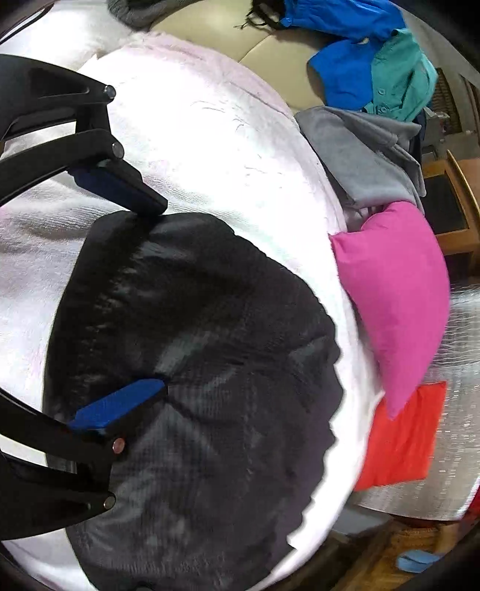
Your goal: Fold large clothes
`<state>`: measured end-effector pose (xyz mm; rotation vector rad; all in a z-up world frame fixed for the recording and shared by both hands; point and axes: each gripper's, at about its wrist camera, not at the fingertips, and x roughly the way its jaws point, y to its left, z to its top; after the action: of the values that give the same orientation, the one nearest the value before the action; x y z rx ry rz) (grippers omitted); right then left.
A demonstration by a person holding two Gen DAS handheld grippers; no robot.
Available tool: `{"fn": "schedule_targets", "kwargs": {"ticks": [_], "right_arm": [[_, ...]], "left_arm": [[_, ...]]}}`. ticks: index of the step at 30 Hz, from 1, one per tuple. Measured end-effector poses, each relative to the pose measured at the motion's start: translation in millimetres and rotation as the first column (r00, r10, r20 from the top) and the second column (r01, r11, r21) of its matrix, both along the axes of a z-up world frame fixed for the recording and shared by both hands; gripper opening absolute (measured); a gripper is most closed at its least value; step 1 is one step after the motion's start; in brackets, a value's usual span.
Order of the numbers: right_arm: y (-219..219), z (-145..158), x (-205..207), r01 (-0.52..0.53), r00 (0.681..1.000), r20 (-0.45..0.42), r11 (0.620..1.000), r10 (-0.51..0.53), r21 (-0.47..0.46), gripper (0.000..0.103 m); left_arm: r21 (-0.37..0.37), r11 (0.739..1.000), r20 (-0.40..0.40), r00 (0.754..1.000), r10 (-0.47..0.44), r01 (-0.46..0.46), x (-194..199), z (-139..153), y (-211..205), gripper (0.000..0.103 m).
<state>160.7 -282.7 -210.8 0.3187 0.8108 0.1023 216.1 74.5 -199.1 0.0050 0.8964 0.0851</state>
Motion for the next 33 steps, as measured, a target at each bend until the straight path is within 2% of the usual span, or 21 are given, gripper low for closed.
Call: {"fn": "schedule_targets", "kwargs": {"ticks": [3, 5, 8, 10, 13, 16, 19, 21, 23, 26, 28, 31, 33], "right_arm": [[-38.5, 13.9, -23.1, 0.139, 0.989, 0.053, 0.990, -0.137, -0.034, 0.044], [-58.3, 15.3, -33.0, 0.219, 0.975, 0.054, 0.973, -0.215, -0.071, 0.044], [-87.9, 1.2, -32.9, 0.331, 0.941, -0.030, 0.938, -0.336, -0.101, 0.044], [-100.7, -16.2, -26.8, 0.339, 0.927, -0.125, 0.933, -0.353, -0.122, 0.046], [-102.6, -11.3, -32.0, 0.324, 0.935, -0.108, 0.937, -0.339, -0.130, 0.051], [-99.3, -0.2, -38.6, 0.324, 0.944, -0.046, 0.943, -0.328, -0.081, 0.053], [-83.4, 9.1, -39.5, 0.271, 0.963, 0.012, 0.961, -0.271, -0.062, 0.053], [-60.7, 12.0, -37.3, 0.195, 0.980, 0.045, 0.978, -0.192, -0.079, 0.053], [-41.9, 12.6, -34.1, 0.139, 0.989, 0.054, 0.985, -0.134, -0.099, 0.056], [-11.3, 6.4, -29.6, 0.058, 0.998, 0.045, 0.990, -0.053, -0.130, 0.061], [5.9, -4.6, -21.5, 0.004, 1.000, 0.000, 0.986, -0.004, -0.165, 0.061], [10.4, -22.9, -10.6, -0.018, 0.997, -0.075, 0.976, 0.002, -0.216, 0.061], [3.6, -16.7, -14.8, -0.011, 0.998, -0.062, 0.984, 0.000, -0.176, 0.061]], "left_arm": [[-0.051, 0.998, 0.046, 0.999, -0.025, 0.028, -12.4, 7.7, -2.1, 0.090], [-0.024, 0.999, 0.057, 0.997, -0.045, 0.046, -16.3, 7.1, -11.3, 0.091], [0.031, 0.997, 0.001, 0.997, -0.077, 0.077, -7.6, -5.7, -30.8, 0.097], [0.102, 0.994, -0.011, 0.999, -0.033, 0.034, -6.8, -15.5, -43.0, 0.102], [0.155, 0.988, 0.009, 1.000, -0.015, 0.013, -10.8, -13.7, -51.3, 0.103], [0.089, 0.996, -0.015, 1.000, 0.005, -0.004, -10.0, -16.5, -44.3, 0.103], [0.012, 1.000, -0.066, 0.998, 0.010, -0.009, -7.5, -20.2, -32.1, 0.103], [0.005, 1.000, -0.075, 0.997, 0.005, -0.005, -6.9, -22.7, -29.9, 0.103], [0.037, 0.999, -0.070, 0.998, 0.003, 0.000, -7.1, -25.0, -32.9, 0.103], [0.047, 0.999, -0.042, 0.999, 0.012, -0.011, -12.3, -27.7, -36.2, 0.103], [0.028, 1.000, -0.058, 0.998, -0.002, 0.004, -11.1, -26.5, -33.2, 0.103], [-0.005, 1.000, -0.083, 0.997, -0.011, 0.011, -4.8, -21.4, -22.4, 0.103], [0.024, 0.999, -0.029, 0.999, 0.025, -0.024, -8.0, -11.7, -16.3, 0.103]]}}
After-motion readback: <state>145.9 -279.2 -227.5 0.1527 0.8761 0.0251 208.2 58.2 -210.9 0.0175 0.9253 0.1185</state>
